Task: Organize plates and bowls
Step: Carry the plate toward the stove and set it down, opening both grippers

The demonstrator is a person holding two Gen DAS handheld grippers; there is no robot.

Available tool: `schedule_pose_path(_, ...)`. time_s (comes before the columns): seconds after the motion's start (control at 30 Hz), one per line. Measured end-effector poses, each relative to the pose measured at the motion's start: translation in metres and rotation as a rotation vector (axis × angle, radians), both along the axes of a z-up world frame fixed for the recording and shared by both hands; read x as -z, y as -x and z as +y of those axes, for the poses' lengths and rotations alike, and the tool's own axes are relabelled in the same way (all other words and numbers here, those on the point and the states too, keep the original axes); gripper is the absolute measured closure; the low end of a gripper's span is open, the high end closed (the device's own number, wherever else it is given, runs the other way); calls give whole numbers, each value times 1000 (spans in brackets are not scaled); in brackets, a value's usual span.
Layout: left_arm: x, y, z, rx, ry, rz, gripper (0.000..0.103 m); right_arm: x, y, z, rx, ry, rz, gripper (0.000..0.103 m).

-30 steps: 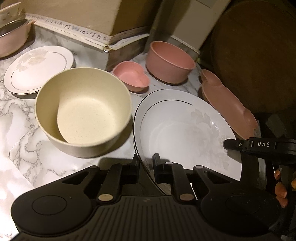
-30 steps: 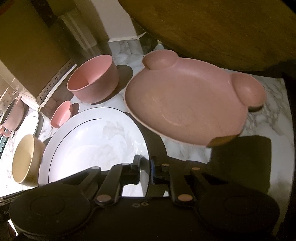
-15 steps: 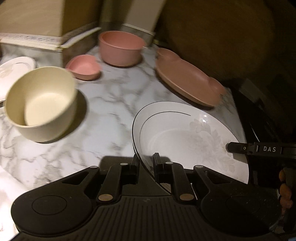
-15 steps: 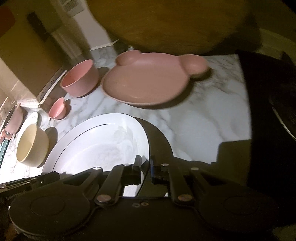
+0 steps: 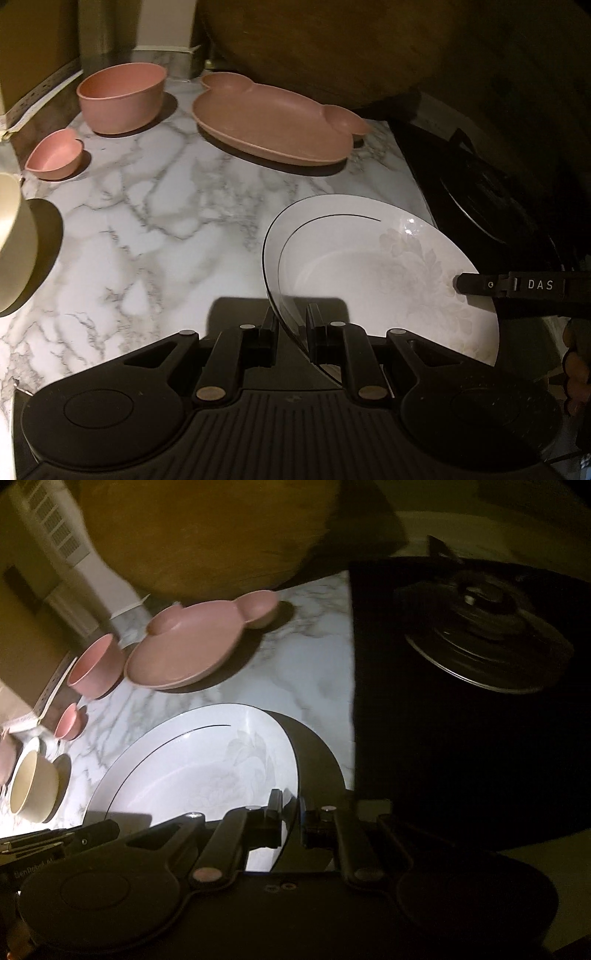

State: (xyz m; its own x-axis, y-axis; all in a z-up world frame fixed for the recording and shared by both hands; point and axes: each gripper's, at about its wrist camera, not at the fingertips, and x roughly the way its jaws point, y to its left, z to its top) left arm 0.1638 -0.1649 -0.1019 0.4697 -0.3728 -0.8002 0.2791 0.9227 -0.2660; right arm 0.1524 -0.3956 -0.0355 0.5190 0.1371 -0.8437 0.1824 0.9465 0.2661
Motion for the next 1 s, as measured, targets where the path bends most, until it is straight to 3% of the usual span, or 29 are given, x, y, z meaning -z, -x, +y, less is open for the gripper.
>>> schedule_pose_path(0.47, 13, 4, -2, 15, -11, 45, 89, 13, 9, -9, 25, -17, 9, 95)
schedule_pose_path(0.6, 8, 7, -3, 14, -33, 23, 88, 10, 7, -7, 16, 6, 12, 84)
schedule_pose_path(0.83, -1, 15, 5, 6, -28, 5, 88, -2, 12, -1, 1, 40, -16, 80)
schedule_pose_path(1.0, -11, 23, 13, -7, -29, -26, 87, -20, 19, 9, -17, 65, -73, 71)
